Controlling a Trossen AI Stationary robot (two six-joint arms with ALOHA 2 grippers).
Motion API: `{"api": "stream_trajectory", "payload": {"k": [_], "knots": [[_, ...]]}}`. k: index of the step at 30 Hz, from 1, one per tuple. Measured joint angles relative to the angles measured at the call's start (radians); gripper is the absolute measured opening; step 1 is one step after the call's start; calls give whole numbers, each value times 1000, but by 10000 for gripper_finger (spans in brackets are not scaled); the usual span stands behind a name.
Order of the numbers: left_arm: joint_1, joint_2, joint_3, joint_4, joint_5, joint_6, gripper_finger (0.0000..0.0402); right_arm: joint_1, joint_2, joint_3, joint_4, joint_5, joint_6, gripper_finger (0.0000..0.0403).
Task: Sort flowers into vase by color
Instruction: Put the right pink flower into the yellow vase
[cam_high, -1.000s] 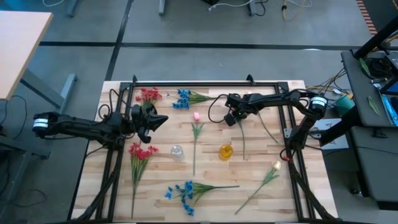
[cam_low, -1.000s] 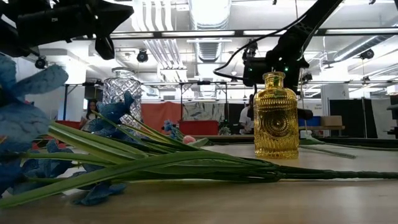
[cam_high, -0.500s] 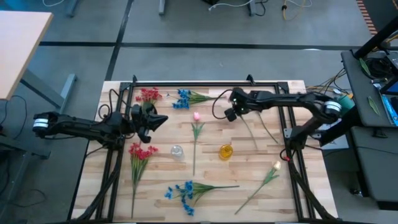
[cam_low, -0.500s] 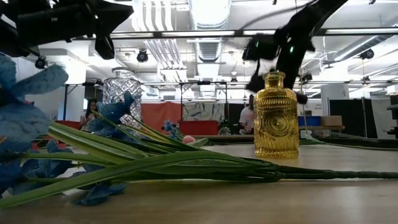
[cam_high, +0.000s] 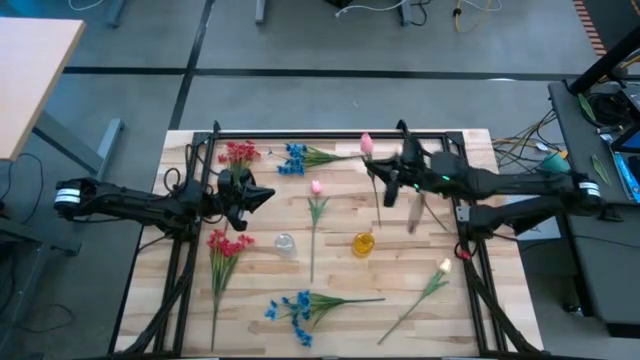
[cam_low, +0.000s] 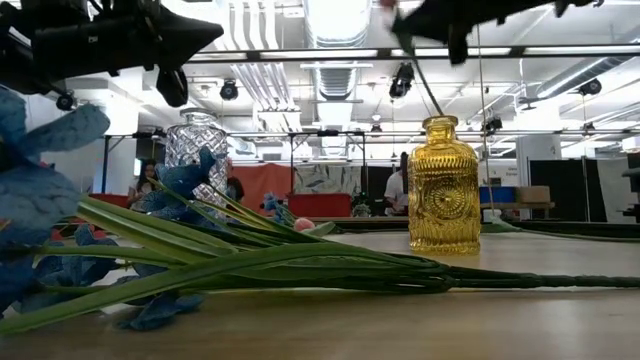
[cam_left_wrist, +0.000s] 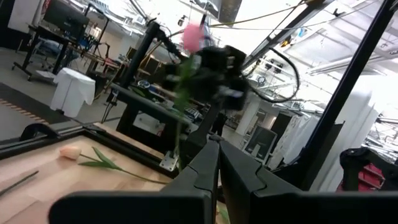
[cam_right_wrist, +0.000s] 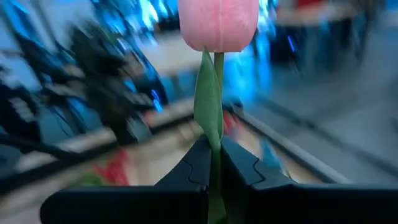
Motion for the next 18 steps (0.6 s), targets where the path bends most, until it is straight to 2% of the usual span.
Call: {"api": "stream_trajectory", "payload": {"k": [4, 9, 15, 18], "knots": [[0, 17, 0, 0, 0, -4, 0, 77, -77, -90, 198, 35, -100, 13], [0, 29, 0, 0, 0, -8, 0, 121, -141, -153, 332, 43, -158, 13], [0, 33, 0, 0, -5, -17, 0, 127, -185, -160, 371, 36, -200, 13], [0, 33, 0, 0, -23, -23, 0, 127, -186, -164, 388, -31, -187, 13]]}}
